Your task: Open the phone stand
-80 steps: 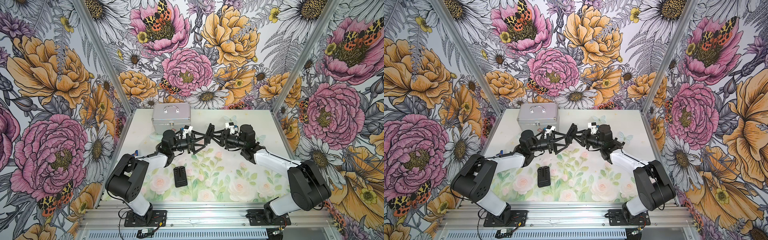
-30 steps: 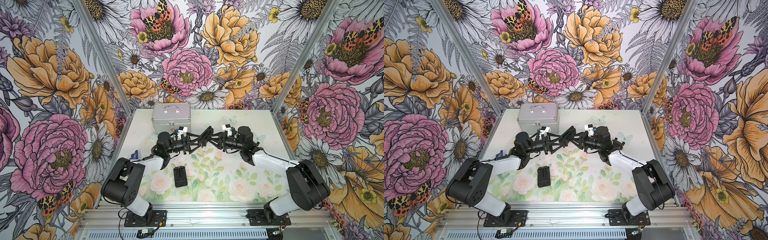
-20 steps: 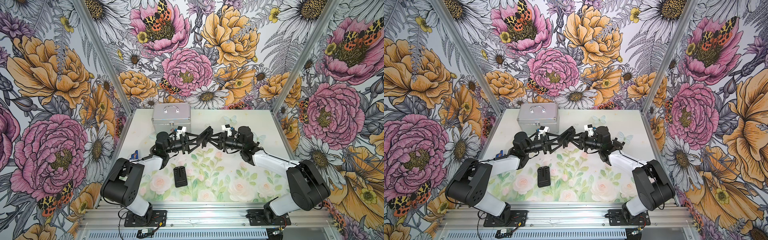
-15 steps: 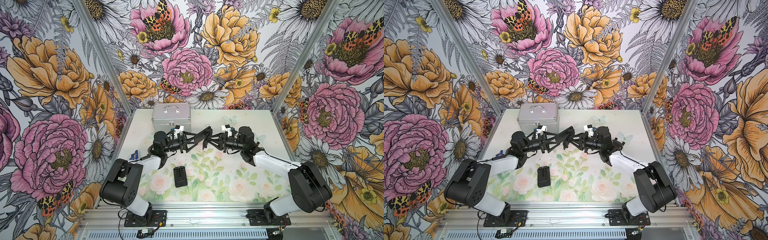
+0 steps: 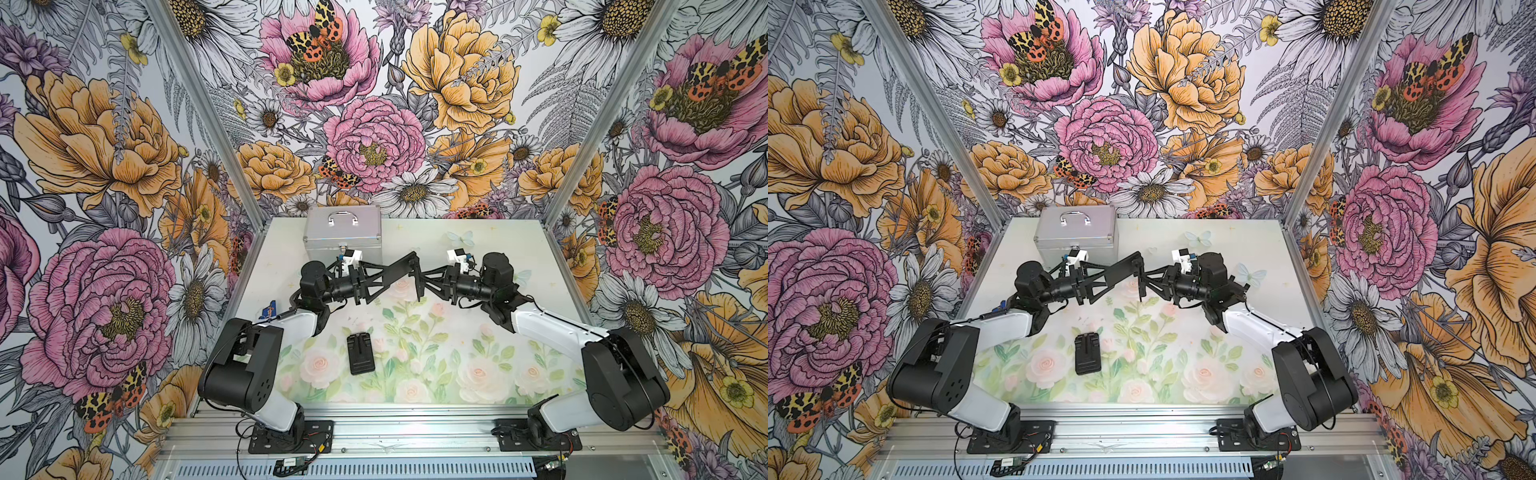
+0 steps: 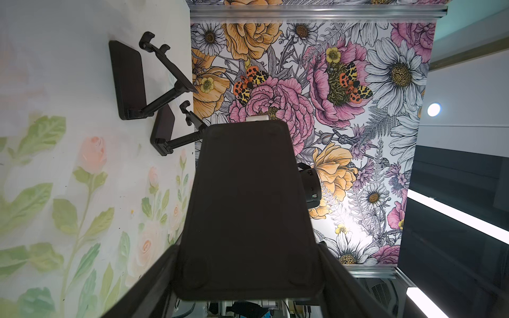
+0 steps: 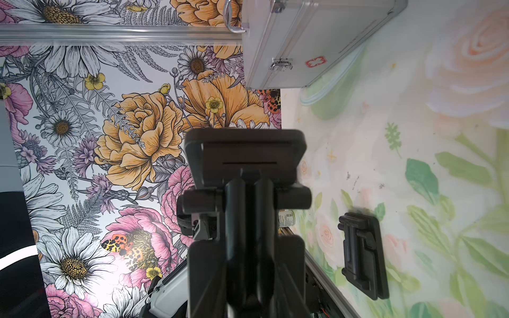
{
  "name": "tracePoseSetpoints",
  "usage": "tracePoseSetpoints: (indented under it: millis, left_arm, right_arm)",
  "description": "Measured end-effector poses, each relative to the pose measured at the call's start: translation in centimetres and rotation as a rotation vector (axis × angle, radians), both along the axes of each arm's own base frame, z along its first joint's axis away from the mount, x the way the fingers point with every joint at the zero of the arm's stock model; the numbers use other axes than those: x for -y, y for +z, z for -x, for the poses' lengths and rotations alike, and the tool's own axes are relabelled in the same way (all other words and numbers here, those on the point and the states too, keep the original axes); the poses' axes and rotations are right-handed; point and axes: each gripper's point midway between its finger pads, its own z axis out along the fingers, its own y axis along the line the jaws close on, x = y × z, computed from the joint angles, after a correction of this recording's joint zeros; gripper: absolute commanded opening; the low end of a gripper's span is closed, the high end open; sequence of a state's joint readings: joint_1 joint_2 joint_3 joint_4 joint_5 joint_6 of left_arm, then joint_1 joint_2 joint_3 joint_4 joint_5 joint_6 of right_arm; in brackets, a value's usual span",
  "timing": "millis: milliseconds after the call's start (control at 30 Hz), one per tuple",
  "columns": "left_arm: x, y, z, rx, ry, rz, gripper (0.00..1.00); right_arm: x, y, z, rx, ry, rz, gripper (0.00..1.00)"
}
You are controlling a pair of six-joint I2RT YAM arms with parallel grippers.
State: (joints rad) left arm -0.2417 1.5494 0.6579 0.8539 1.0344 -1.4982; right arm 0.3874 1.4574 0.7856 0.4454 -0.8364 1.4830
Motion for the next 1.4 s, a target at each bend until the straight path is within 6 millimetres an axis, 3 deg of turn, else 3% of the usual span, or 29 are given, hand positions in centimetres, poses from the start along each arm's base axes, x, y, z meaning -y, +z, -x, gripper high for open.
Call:
tracePoseSetpoints:
  millis: [133,233,500,600,800,1033,1200,1400]
  left_arm:
    - [0.0,0.0,0.0,-0.003,0.0,0.001,0.62]
    - [0.0,0.0,0.0,-0.006,0.002,0.002,0.62]
    - [-0.9,-0.2,-0.7,-0.018,0.047,0.002,0.62]
    - [-1.1,-0.6,-0.7,-0.032,0.056,-0.002,0.61]
    - [-1.1,-1.0,-0.5,-0.043,0.056,-0.005,0.61]
    - [-1.2,-1.3,-0.3,-0.051,0.059,-0.008,0.61]
    - [-1.2,-1.8,-0.2,-0.065,0.06,-0.012,0.61]
    - [-1.2,-1.8,-0.2,-0.065,0.06,-0.012,0.61]
  right_arm:
    - [0.0,0.1,0.0,0.003,0.0,0.001,0.0]
    - [-0.2,0.1,-0.3,-0.002,0.003,0.003,0.09]
    - [-0.9,0.7,-1.6,0.003,-0.001,0.003,0.64]
    - [-0.9,1.4,-2.0,0.027,-0.009,0.004,0.74]
    - [-0.8,1.3,-2.7,0.042,-0.017,0.084,0.77]
    - [0.9,2.5,-4.3,0.134,-0.077,0.343,0.75]
    - [2.5,3.5,-4.3,0.223,-0.117,0.564,0.68]
    - [1.5,4.6,-3.2,0.325,-0.084,0.773,0.62]
